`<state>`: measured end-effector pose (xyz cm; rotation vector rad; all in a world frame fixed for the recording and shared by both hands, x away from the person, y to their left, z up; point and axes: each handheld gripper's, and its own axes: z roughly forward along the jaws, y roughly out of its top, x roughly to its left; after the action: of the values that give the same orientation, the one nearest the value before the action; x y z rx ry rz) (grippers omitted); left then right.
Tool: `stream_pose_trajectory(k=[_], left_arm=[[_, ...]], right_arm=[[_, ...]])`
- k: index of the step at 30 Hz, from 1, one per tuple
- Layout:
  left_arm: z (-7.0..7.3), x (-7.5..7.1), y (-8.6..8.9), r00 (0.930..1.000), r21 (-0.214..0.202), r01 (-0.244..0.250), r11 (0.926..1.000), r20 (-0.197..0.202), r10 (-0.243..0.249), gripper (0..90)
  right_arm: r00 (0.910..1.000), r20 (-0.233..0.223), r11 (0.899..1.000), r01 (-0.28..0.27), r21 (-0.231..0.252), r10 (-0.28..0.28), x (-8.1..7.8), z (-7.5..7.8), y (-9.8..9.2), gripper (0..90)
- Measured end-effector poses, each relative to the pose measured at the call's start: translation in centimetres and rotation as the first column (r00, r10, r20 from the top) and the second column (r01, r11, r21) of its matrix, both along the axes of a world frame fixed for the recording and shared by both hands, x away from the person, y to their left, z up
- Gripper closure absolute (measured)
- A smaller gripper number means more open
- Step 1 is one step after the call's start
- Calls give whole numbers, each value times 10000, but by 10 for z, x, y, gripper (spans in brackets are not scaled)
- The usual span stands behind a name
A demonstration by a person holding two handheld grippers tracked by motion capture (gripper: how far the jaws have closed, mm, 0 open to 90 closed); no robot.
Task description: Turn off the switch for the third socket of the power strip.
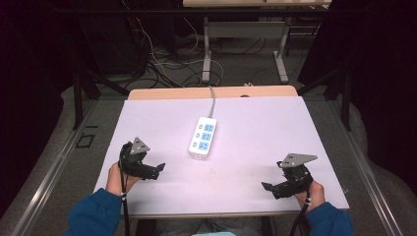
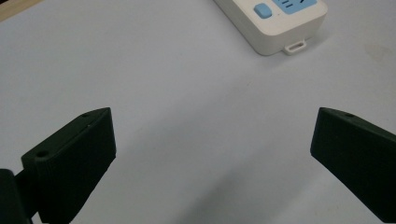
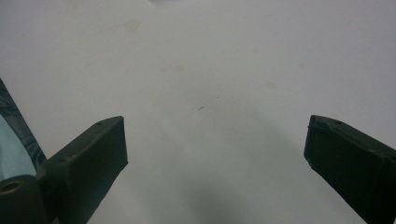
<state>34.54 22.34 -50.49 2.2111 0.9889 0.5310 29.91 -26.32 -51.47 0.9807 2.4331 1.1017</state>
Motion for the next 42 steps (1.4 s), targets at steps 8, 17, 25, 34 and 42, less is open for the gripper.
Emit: stream_pose_trajectory(k=[8,17,25,34,42], left_arm=[[-3,-7,13,9997,-19,-169,9999,-175,168,5],[-5,-18,22,9999,71,-100,9999,-112,101,5],[-6,-28,29,10000,106,-58,9999,-50,58,5],[-9,-35,33,10000,74,-71,9999,-8,71,5],[-11,-39,36,9999,68,-10,10000,109,10,4]], right_arm=[[9999,-105,10000,-31,-36,31,0,0,0,55],[10000,-96,10000,-22,-61,21,0,0,0,56],[9999,-125,10000,-32,-75,31,0,0,1,56],[9999,-92,10000,51,-42,-52,0,0,1,57],[9999,-108,9999,34,-130,-36,0,0,1,57]])
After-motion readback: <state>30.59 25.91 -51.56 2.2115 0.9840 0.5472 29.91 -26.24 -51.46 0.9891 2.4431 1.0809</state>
